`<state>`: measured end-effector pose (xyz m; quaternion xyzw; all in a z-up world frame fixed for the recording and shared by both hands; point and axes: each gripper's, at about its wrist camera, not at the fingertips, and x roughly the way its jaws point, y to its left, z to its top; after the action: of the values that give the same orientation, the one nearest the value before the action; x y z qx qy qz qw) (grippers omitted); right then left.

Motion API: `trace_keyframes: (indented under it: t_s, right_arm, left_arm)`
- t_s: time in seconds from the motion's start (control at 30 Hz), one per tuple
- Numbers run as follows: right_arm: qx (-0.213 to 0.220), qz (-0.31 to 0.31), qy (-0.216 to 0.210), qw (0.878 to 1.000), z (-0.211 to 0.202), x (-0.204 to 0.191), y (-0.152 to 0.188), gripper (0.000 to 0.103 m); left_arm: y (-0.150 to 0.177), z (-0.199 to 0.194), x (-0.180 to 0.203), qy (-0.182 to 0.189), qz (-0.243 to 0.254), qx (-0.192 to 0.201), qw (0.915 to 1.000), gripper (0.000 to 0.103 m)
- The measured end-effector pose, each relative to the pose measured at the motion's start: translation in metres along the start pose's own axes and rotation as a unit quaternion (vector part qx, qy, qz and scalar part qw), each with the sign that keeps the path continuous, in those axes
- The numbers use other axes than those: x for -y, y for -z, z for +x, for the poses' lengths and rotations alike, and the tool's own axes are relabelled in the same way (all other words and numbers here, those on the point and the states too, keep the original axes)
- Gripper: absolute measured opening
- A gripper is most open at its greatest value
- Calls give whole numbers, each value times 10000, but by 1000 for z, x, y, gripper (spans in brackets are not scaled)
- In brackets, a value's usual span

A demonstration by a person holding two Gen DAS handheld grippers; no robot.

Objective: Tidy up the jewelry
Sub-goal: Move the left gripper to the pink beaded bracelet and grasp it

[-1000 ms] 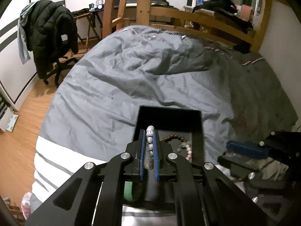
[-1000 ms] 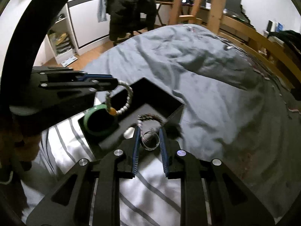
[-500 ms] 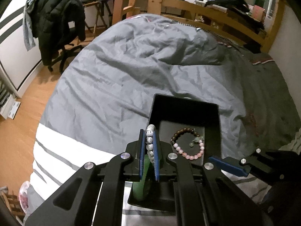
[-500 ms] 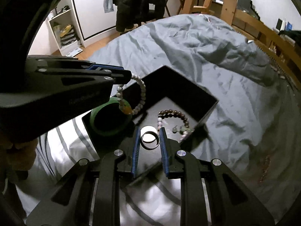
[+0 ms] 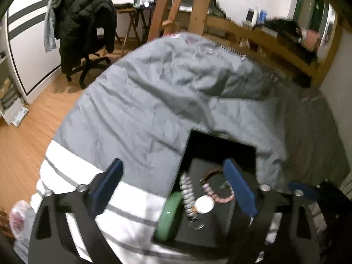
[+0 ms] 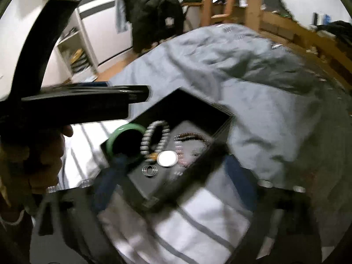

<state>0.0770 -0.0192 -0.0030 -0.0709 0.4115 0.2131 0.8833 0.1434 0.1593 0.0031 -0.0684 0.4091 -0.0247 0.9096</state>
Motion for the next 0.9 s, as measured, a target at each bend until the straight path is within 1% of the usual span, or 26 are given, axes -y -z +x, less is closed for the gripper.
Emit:
trace_keyframes:
  t_s: [0.07, 0.13, 0.23, 0.3, 0.37, 0.43, 0.5, 0.53, 0.57, 0.6, 0.63, 0.67, 0.7, 0.73, 0.77, 0.8, 0.83, 0.87, 0.9]
  right_arm:
    - [-34, 24, 230, 9997, -16, 22, 10, 95]
    - [-43, 138, 351, 9993, -30, 43, 20, 95]
    - [-124, 417, 544, 9976, -51, 81, 41, 95]
    - [-225, 635, 708, 9952, -61, 110, 59, 95]
    - [-284, 782, 787, 9934, -65, 128, 72, 95]
    - [-358, 908, 794, 9921, -67, 144, 89, 95]
    - [-500, 909, 759, 9917, -61, 152, 106, 95]
    - [-572, 881, 728, 9918, -56, 156, 115, 95]
    - [-597, 872, 727, 9917, -52, 157, 120, 95]
    - [-630, 884, 702, 9916, -46, 161, 127, 95]
    - [-642, 935, 646, 9914, -40, 165, 133, 94]
    - [-632, 992, 618, 9911, -38, 166, 137, 94]
    - [-595, 1079, 577, 9907, -34, 171, 140, 92]
    - [-569, 1149, 531, 9903, -31, 175, 141, 90]
    - [-579, 1193, 487, 9900, -28, 177, 142, 90]
    - [-601, 1231, 423, 9897, -24, 181, 142, 88]
    - [-588, 1225, 361, 9901, -20, 182, 142, 79]
    - [-599, 1207, 331, 9903, -16, 184, 142, 72]
    - [-675, 1171, 372, 9901, -9, 185, 141, 69]
  left_arm:
    - [2, -4, 11, 213, 49, 74, 9997, 92]
    - [7, -5, 26, 189, 241, 141, 9994, 92]
    - [19, -6, 59, 87, 566, 164, 9982, 92]
    - [32, -11, 87, 120, 885, 247, 9957, 92]
    - [43, -14, 118, 266, 1213, 275, 9919, 92]
    - [52, -14, 143, 453, 1410, 289, 9885, 92]
    - [61, -10, 170, 680, 1515, 175, 9860, 92]
    - [65, -6, 178, 708, 1478, 81, 9864, 92]
    - [72, 4, 190, 741, 1363, -115, 9878, 92]
    - [78, 10, 198, 809, 1346, -224, 9873, 92]
    - [82, 15, 206, 835, 1395, -285, 9863, 92]
    - [89, 22, 219, 761, 1588, -320, 9839, 92]
    - [93, 28, 233, 625, 1911, -275, 9792, 92]
    - [94, 33, 241, 526, 2121, -211, 9756, 92]
    - [95, 39, 252, 386, 2405, -110, 9698, 92]
    - [92, 46, 259, 357, 2509, -85, 9673, 92]
    - [89, 53, 263, 406, 2503, -122, 9672, 92]
    - [83, 65, 267, 524, 2417, -224, 9687, 92]
    - [79, 76, 271, 596, 2349, -297, 9697, 92]
